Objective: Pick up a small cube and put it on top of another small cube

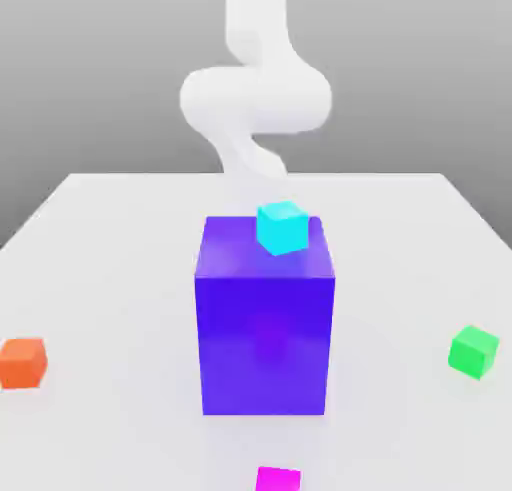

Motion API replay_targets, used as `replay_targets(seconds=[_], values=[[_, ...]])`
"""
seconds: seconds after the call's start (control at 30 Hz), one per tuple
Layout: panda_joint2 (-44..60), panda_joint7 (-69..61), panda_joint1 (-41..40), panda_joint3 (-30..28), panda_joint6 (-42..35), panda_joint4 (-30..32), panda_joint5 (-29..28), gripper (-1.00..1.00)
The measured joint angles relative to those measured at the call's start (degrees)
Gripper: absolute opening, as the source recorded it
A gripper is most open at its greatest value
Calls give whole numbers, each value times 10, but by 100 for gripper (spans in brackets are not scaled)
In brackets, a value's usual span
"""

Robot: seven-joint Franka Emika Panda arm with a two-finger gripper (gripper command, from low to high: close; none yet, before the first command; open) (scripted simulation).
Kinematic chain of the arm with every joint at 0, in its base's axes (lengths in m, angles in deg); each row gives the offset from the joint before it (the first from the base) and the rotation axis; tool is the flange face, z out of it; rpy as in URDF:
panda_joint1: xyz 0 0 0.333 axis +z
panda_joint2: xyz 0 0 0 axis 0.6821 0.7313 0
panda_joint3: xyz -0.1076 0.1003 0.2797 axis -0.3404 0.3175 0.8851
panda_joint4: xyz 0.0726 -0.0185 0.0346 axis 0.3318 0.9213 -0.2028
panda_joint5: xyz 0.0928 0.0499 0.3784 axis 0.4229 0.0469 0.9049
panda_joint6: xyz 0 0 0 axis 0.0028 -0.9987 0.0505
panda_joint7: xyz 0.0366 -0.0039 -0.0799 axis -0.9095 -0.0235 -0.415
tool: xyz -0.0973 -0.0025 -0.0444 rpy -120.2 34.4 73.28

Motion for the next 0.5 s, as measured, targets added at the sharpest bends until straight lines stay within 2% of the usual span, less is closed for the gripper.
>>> replay_targets(seconds=[0.3,0.5], values=[[159,-229,108,-97,32,-2,80,0],[266,-386,154,-138,51,-4,142,0]])
